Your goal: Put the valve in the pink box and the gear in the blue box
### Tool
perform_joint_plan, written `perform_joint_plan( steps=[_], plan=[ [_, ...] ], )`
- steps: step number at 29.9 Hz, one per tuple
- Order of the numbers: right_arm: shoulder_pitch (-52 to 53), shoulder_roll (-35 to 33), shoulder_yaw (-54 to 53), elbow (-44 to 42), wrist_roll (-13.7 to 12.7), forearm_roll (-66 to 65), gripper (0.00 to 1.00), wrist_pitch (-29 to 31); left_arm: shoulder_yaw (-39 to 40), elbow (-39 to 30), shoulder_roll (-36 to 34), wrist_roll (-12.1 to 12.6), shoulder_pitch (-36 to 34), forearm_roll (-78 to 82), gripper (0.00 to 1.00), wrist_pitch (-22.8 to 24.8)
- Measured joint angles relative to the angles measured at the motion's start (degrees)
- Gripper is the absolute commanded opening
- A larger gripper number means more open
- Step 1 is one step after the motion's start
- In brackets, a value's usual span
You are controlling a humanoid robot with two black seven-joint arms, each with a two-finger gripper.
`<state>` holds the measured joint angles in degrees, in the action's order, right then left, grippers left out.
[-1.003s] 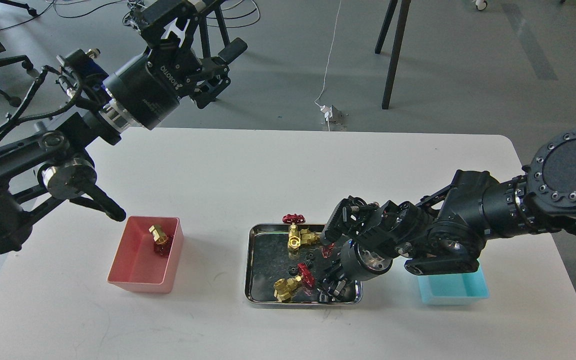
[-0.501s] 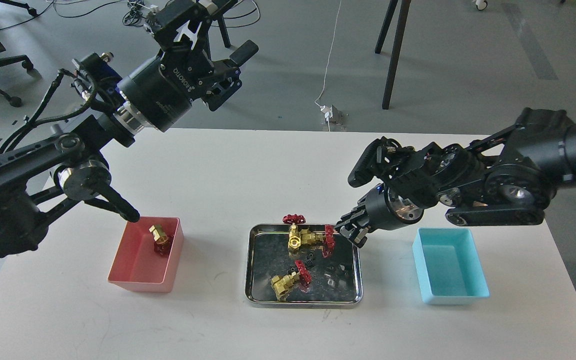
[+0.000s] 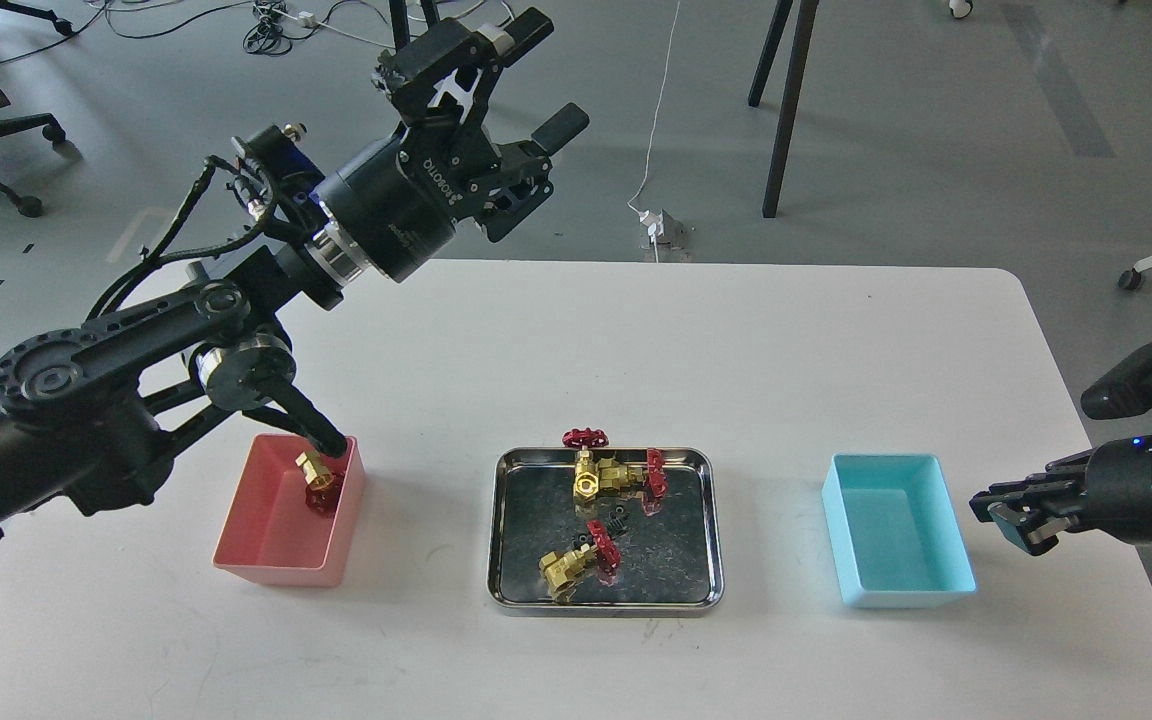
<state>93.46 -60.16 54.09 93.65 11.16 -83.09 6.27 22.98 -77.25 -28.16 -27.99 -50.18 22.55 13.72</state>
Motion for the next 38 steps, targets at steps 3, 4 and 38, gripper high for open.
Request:
perform_joint_plan(
  steps=[3,4,38],
  plan=[
    [-4.8,-0.11,-4.7,-0.3,-0.03,0.96,0.24,-0.71,-0.22,0.65,0.77,0.0,0.28,0.47,0.8,-0.02],
    [-6.54,-0.05,-6.57,-0.4,-0.08,1.46,0.27,-0.98,-0.25,0.72,0.88,0.0,0.56,0.52,0.8,-0.02],
    [-21.79,10.41,-60.65,-17.6,15.98,98.46,0.99,14.43,14.0,23.04,-0.81,-0.03,0.84,-12.16,0.99,14.31]
  ],
)
